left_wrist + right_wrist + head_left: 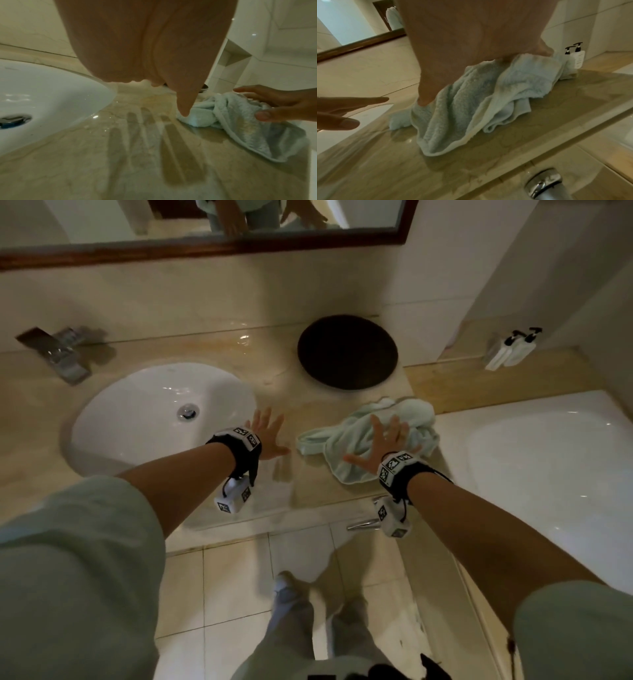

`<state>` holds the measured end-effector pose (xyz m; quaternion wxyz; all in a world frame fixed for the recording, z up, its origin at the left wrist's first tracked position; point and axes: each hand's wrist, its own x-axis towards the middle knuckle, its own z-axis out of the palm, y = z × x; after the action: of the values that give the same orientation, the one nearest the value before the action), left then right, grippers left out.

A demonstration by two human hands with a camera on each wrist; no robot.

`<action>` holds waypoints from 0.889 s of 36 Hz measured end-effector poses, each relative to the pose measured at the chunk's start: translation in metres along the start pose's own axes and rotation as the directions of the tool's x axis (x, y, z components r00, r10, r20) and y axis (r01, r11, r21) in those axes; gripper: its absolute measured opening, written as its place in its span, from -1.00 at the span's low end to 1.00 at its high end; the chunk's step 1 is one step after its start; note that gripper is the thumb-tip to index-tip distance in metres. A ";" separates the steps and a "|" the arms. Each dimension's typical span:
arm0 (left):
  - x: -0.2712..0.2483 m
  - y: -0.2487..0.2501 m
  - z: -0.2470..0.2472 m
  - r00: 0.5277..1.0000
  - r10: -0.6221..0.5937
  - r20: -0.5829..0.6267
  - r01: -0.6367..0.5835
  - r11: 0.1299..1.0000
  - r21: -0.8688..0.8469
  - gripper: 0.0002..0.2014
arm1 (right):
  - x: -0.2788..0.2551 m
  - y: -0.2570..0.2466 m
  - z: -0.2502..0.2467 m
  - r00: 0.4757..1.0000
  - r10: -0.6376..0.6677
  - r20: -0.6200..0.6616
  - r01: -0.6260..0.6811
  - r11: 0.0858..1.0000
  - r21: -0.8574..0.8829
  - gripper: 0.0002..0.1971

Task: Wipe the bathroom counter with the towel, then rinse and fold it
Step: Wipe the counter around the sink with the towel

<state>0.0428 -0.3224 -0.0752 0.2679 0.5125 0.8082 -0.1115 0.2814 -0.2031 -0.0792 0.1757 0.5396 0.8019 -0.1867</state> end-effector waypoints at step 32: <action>0.061 0.009 0.015 0.993 0.110 0.032 -0.110 0.994 -0.008 0.15 | 0.035 -0.019 -0.008 0.990 0.137 0.025 -0.135 0.989 -0.056 0.35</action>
<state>0.0360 -0.2786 -0.1203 0.2885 0.5533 0.7746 -0.1024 0.2508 -0.1783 -0.0874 0.2139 0.5854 0.7654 -0.1603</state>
